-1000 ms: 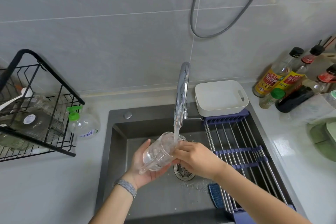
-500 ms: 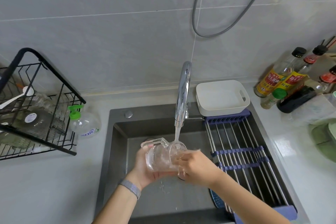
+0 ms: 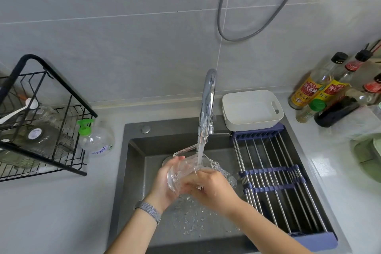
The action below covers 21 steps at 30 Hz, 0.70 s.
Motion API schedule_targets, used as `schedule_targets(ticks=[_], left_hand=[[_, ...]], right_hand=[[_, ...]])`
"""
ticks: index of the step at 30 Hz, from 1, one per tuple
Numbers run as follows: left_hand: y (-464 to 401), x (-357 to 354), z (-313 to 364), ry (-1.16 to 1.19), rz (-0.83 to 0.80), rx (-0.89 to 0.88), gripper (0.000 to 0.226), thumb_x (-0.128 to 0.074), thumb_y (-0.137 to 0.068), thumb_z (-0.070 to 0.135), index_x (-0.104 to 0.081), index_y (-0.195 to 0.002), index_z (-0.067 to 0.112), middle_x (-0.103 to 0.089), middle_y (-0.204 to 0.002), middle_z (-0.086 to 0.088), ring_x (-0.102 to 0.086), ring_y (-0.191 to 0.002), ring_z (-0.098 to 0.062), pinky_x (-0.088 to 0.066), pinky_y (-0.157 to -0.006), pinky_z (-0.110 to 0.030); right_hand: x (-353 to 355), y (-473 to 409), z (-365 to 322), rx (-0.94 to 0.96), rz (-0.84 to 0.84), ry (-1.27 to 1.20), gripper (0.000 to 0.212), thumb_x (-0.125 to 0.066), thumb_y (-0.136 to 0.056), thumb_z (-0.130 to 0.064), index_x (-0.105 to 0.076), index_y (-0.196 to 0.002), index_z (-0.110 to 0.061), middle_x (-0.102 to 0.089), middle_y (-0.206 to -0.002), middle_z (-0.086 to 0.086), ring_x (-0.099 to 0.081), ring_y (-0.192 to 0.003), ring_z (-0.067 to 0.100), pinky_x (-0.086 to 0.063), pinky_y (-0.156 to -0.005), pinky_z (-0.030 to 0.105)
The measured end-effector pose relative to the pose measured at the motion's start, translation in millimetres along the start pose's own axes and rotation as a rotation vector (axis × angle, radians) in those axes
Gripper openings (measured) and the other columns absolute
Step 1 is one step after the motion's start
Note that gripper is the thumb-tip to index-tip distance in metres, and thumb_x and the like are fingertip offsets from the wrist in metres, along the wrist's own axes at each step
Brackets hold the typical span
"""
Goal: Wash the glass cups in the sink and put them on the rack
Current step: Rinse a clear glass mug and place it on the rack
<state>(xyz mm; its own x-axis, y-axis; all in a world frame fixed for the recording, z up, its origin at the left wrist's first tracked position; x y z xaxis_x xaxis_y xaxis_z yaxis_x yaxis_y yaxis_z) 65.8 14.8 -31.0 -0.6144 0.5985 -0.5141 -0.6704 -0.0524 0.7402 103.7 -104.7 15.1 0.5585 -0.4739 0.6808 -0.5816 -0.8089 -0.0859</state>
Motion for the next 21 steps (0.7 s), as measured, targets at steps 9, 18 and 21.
schedule_targets(ticks=[9,18,21], left_hand=[[9.6,1.2,1.8,0.031,-0.087,0.062,0.045,-0.050,-0.092,0.043,-0.075,-0.093,0.005,-0.072,-0.087,-0.017,-0.070,-0.070,-0.030,-0.058,-0.058,-0.036],[8.5,7.7,-2.9,-0.022,0.037,-0.130,0.032,-0.053,-0.089,0.037,-0.069,-0.089,0.010,-0.070,-0.074,-0.007,-0.064,-0.053,-0.016,-0.050,-0.045,-0.020],[8.2,8.0,-0.8,-0.031,0.023,-0.047,0.038,-0.055,-0.084,0.042,-0.072,-0.085,0.008,-0.065,-0.064,-0.007,-0.057,-0.043,-0.016,-0.039,-0.033,-0.017]], right_hand=[[18.8,-6.2,18.7,0.111,-0.089,0.062,0.016,-0.059,-0.089,-0.020,-0.069,-0.094,-0.009,-0.068,-0.096,0.002,-0.061,-0.097,0.019,-0.053,-0.080,0.035],[7.3,-6.2,1.2,-0.209,0.145,-0.279,0.006,-0.069,-0.084,-0.018,-0.072,-0.084,-0.022,-0.069,-0.076,-0.019,-0.067,-0.077,0.002,-0.053,-0.073,0.019],[16.9,-4.2,-0.7,-0.005,-0.049,-0.102,0.014,-0.060,-0.089,-0.030,-0.070,-0.096,-0.025,-0.071,-0.089,-0.008,-0.066,-0.083,0.007,-0.056,-0.073,0.027]])
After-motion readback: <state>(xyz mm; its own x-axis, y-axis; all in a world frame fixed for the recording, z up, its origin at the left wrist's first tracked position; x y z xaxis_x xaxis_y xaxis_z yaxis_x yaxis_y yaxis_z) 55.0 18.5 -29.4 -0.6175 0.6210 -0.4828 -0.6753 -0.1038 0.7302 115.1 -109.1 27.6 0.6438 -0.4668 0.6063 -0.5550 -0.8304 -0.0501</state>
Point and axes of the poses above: each hand's wrist, its own y-axis away from the middle knuckle, its own x-axis out of the back of the hand, z = x × y, the point moved 4 cm from there along -y, towards the middle knuckle
